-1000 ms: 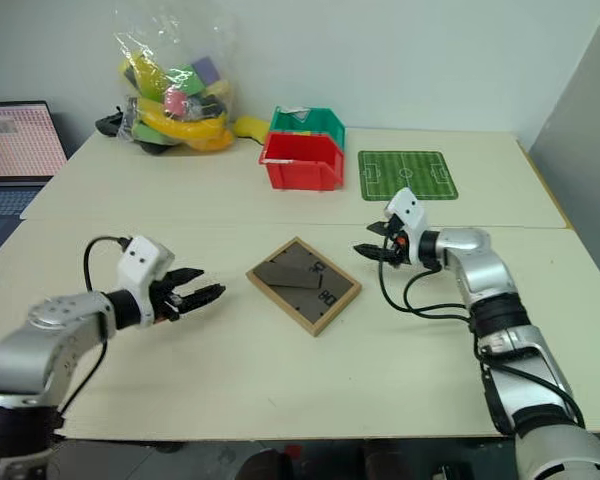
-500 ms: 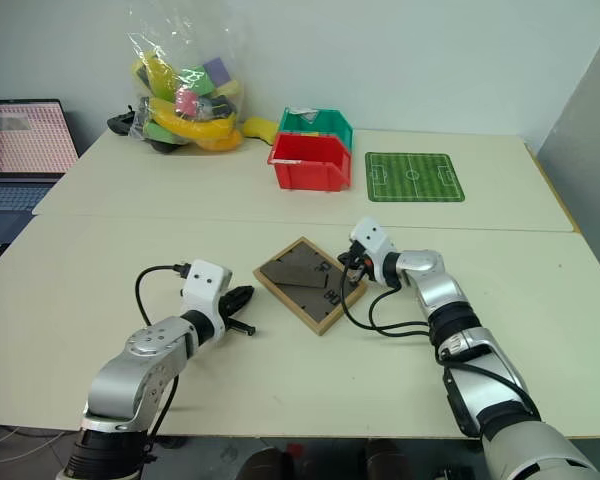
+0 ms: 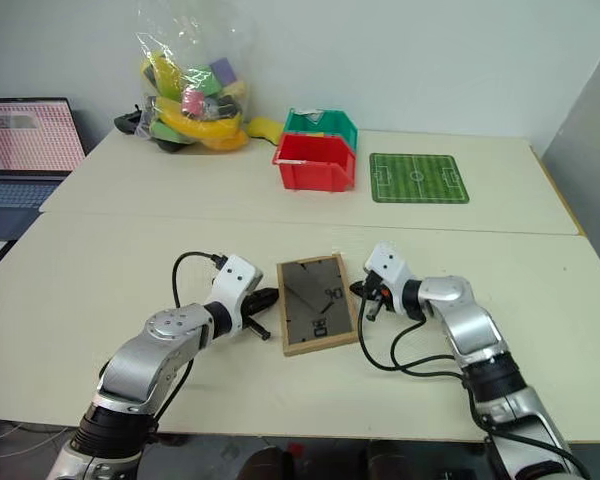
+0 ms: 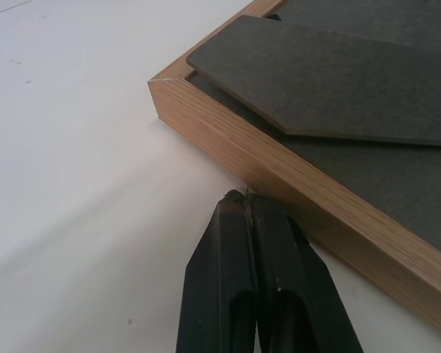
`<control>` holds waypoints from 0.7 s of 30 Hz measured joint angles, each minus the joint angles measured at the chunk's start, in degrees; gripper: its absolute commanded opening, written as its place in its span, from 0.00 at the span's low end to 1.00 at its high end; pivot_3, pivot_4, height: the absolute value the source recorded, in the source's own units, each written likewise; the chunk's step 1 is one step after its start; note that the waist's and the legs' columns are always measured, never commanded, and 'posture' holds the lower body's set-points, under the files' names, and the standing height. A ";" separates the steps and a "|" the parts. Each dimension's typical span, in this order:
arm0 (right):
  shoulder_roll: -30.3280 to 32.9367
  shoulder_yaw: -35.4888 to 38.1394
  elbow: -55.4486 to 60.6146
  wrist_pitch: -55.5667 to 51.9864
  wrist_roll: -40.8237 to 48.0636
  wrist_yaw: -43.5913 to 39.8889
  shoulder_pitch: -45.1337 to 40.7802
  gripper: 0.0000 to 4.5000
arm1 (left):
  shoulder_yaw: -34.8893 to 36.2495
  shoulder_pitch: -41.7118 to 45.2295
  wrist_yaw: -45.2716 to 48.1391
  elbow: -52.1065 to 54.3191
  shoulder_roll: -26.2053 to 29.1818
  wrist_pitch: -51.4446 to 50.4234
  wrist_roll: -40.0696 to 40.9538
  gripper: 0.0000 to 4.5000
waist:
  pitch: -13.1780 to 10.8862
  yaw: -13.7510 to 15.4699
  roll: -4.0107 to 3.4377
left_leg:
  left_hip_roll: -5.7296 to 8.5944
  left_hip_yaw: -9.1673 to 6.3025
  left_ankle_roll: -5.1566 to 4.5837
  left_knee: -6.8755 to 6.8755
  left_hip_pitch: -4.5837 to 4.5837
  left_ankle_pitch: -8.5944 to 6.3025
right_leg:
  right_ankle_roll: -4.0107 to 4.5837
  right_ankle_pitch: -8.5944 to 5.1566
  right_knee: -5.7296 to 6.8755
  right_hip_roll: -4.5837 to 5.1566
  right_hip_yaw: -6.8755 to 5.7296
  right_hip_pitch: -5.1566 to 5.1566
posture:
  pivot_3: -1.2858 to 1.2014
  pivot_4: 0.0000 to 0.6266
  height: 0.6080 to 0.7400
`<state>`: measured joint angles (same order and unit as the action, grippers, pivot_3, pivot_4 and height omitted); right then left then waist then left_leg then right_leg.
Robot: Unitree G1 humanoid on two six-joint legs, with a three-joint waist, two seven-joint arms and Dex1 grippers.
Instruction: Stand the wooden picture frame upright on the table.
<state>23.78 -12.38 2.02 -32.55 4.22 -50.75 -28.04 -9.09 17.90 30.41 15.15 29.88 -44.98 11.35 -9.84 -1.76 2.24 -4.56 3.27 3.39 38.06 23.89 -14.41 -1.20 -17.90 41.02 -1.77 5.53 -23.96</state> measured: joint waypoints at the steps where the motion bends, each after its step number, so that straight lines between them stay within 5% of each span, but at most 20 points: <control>1: 0.19 0.10 1.60 -1.33 0.37 0.28 0.94 0.00 | -0.23 0.04 0.60 0.07 0.26 -0.02 -0.07 0.01 | 0.01 0.00 -0.02 | 0.00 0.01 0.00 0.00 -0.02 0.00 | 0.00 0.00 0.00 0.00 0.01 0.01 | 0.52 0.24 1.00; 7: 1.47 0.90 8.59 -6.89 1.46 2.65 4.52 0.00 | -1.05 1.11 1.91 -0.38 0.48 -0.65 -0.37 0.01 | 0.02 0.01 -0.01 | 0.02 0.00 -0.03 0.02 -0.02 -0.01 | -0.01 -0.01 -0.04 -0.04 -0.02 0.08 | 0.52 0.24 1.00; 13: 5.53 2.01 8.06 -3.70 -0.14 5.83 5.44 0.00 | -0.80 1.03 9.27 0.07 6.52 -0.78 2.27 0.05 | 0.02 -0.04 -0.01 | 0.03 0.01 -0.04 0.02 -0.07 -0.02 | -0.01 -0.02 -0.08 -0.06 -0.05 0.14 | 0.52 0.24 1.00; 17: 5.20 4.31 7.53 -3.64 0.50 7.50 5.57 0.00 | 8.11 -0.06 16.51 -0.18 10.27 -5.86 11.53 0.21 | 0.01 -0.80 -0.01 | -0.06 -0.02 -0.04 -0.01 -0.05 -0.02 | 0.02 -0.03 -0.02 -0.17 -0.10 0.07 | 0.52 0.24 1.00; 21: 4.06 4.28 7.51 -2.98 1.68 7.53 5.56 0.00 | 22.34 2.32 21.61 -2.77 11.29 -27.27 29.88 0.37 | 0.01 -0.99 -0.01 | -0.03 -0.06 -0.05 0.00 -0.04 -0.03 | 0.00 -0.05 -0.04 -0.17 -0.15 0.09 | 0.52 0.24 1.00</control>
<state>27.83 -8.10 9.54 -35.53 5.90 -43.22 -22.47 13.24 20.23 52.02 12.38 41.18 -72.25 41.22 -9.84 -2.76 2.22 -4.59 3.21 3.34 38.06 23.85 -14.43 -1.20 -17.95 40.98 -1.95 5.38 -23.86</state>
